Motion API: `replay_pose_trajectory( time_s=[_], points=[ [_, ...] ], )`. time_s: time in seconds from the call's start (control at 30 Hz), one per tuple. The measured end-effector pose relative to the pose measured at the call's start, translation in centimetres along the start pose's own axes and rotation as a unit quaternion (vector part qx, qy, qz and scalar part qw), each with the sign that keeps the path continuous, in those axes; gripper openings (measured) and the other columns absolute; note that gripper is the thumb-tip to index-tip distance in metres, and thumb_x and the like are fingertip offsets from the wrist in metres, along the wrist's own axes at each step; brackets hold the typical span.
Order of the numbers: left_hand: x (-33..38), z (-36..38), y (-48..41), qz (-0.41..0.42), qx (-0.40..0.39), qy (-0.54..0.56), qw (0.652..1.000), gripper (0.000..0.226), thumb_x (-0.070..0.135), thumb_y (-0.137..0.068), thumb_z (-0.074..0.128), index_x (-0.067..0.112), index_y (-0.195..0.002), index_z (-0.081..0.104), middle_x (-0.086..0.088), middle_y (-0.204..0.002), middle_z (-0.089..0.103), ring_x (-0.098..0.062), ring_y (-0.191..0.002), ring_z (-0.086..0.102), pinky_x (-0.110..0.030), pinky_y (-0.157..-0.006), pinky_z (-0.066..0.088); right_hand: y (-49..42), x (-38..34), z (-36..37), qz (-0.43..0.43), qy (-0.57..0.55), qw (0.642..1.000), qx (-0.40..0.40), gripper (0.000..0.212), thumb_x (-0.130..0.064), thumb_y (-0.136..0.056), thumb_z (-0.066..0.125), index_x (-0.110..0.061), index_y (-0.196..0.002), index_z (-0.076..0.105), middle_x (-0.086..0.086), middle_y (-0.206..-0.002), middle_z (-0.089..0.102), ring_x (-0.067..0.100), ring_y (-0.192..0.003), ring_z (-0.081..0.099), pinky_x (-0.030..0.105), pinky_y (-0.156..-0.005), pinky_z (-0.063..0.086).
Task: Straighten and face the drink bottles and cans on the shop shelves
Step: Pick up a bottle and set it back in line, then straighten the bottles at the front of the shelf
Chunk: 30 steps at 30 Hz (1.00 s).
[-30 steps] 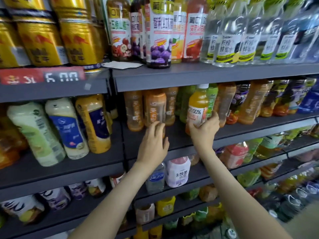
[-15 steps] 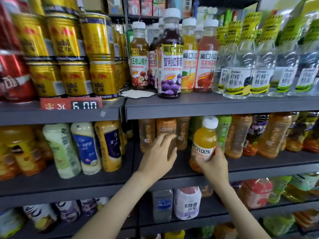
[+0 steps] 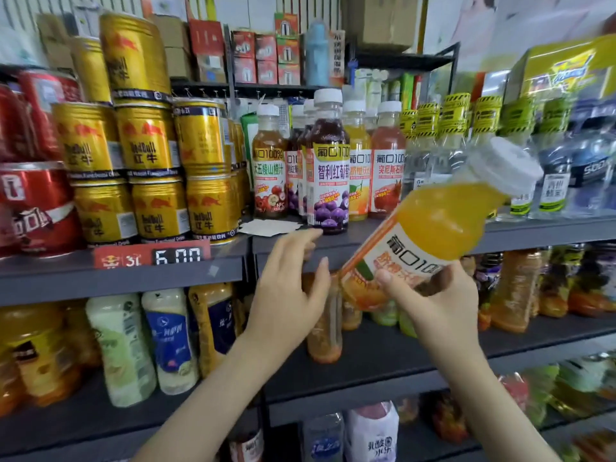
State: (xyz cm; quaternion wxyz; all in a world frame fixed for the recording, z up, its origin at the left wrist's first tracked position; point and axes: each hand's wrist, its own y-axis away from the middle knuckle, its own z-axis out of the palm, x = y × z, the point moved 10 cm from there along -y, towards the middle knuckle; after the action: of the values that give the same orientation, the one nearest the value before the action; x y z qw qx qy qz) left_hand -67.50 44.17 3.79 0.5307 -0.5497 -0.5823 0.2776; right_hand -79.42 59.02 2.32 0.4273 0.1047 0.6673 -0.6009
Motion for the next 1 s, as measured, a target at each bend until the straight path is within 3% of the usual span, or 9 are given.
replay_pose_trajectory(
  time_s=[0.1,0.27,0.43,0.5,0.57,0.67,0.8,0.9,1.0],
  points=[
    [-1.9,0.3,-2.9,-0.112,-0.014,0.005,0.994,0.054,0.026,-0.091,0.059,0.020,-0.138,0.034,0.008,-0.126,0.045,-0.004,-0.112,0.049,-0.019,-0.093,0.042,-3.7,-1.2,0.1,0.016,0.002,1.000,-0.015,0.037,-0.034,-0.064,0.077,-0.024,-0.097,0.063,-0.018,-0.091,0.072,0.000,-0.090,0.066,0.020,-0.076,0.054],
    [-3.9,3.3,-7.0,-0.175,-0.088,-0.077,0.978,0.073,0.045,-0.086,0.063,0.012,-0.141,0.027,-0.005,-0.137,0.042,-0.022,-0.125,0.043,-0.030,-0.095,0.038,-9.9,1.0,1.1,0.049,0.057,0.997,-0.035,0.038,-0.031,-0.070,0.081,-0.021,-0.102,0.064,-0.007,-0.099,0.071,0.010,-0.092,0.067,0.040,-0.086,0.055],
    [-5.3,5.9,-9.1,-0.239,-0.130,-0.086,0.958,0.090,0.044,-0.078,0.072,0.006,-0.141,0.021,-0.010,-0.133,0.046,-0.026,-0.115,0.050,-0.032,-0.083,0.041,-13.8,4.5,2.9,0.094,0.094,0.989,-0.071,0.073,-0.051,-0.058,0.081,-0.017,-0.116,0.054,-0.004,-0.106,0.068,0.012,-0.095,0.066,0.042,-0.085,0.056],
    [-5.6,6.3,-9.4,-0.251,-0.132,-0.097,0.954,0.084,0.038,-0.081,0.071,0.004,-0.139,0.021,-0.010,-0.128,0.049,-0.021,-0.101,0.051,-0.029,-0.074,0.039,-14.7,5.8,3.6,0.102,0.104,0.985,-0.097,0.058,-0.045,-0.068,0.078,-0.021,-0.115,0.052,-0.002,-0.108,0.067,0.014,-0.095,0.066,0.043,-0.086,0.055],
    [-5.9,6.3,-9.5,-0.257,-0.131,-0.109,0.951,0.072,0.036,-0.082,0.070,0.005,-0.132,0.028,-0.009,-0.121,0.053,-0.017,-0.091,0.048,-0.028,-0.069,0.039,-15.2,6.7,4.6,0.102,0.115,0.978,-0.143,0.049,-0.043,-0.074,0.074,-0.024,-0.114,0.055,-0.004,-0.109,0.067,0.015,-0.096,0.066,0.044,-0.087,0.055],
    [-6.8,6.4,-9.7,-0.266,-0.129,-0.115,0.948,0.071,0.036,-0.079,0.072,0.006,-0.130,0.032,-0.008,-0.117,0.055,-0.024,-0.104,0.055,-0.031,-0.075,0.045,-15.5,7.2,5.6,0.098,0.104,0.971,-0.193,0.048,-0.042,-0.079,0.071,-0.024,-0.120,0.054,-0.006,-0.114,0.066,0.011,-0.100,0.064,0.041,-0.090,0.054],
    [-7.0,6.2,-9.6,-0.275,-0.113,-0.119,0.947,0.076,0.041,-0.078,0.072,0.007,-0.132,0.031,-0.010,-0.121,0.056,-0.026,-0.109,0.056,-0.037,-0.086,0.050,-14.8,6.9,5.5,0.084,0.128,0.964,-0.215,0.047,-0.036,-0.083,0.068,-0.027,-0.125,0.048,-0.011,-0.116,0.061,0.009,-0.105,0.059,0.024,-0.086,0.050],
    [-4.6,5.3,-8.6,-0.231,-0.073,-0.205,0.948,0.080,0.038,-0.084,0.067,0.007,-0.143,0.021,-0.013,-0.134,0.046,-0.028,-0.121,0.047,-0.037,-0.093,0.044,-13.9,5.5,4.1,0.021,0.211,0.964,-0.159,0.048,-0.025,-0.085,0.067,-0.016,-0.128,0.048,0.000,-0.120,0.061,0.015,-0.107,0.055,0.017,-0.079,0.038],
    [0.2,4.9,-6.3,-0.130,-0.013,-0.273,0.953,0.066,0.027,-0.089,0.061,0.004,-0.142,0.029,-0.015,-0.137,0.042,-0.030,-0.125,0.041,-0.036,-0.099,0.039,-11.3,3.2,2.3,-0.079,0.234,0.966,-0.075,0.043,-0.018,-0.089,0.060,-0.010,-0.130,0.047,0.004,-0.121,0.058,0.020,-0.113,0.053,0.024,-0.090,0.041]
  ],
)
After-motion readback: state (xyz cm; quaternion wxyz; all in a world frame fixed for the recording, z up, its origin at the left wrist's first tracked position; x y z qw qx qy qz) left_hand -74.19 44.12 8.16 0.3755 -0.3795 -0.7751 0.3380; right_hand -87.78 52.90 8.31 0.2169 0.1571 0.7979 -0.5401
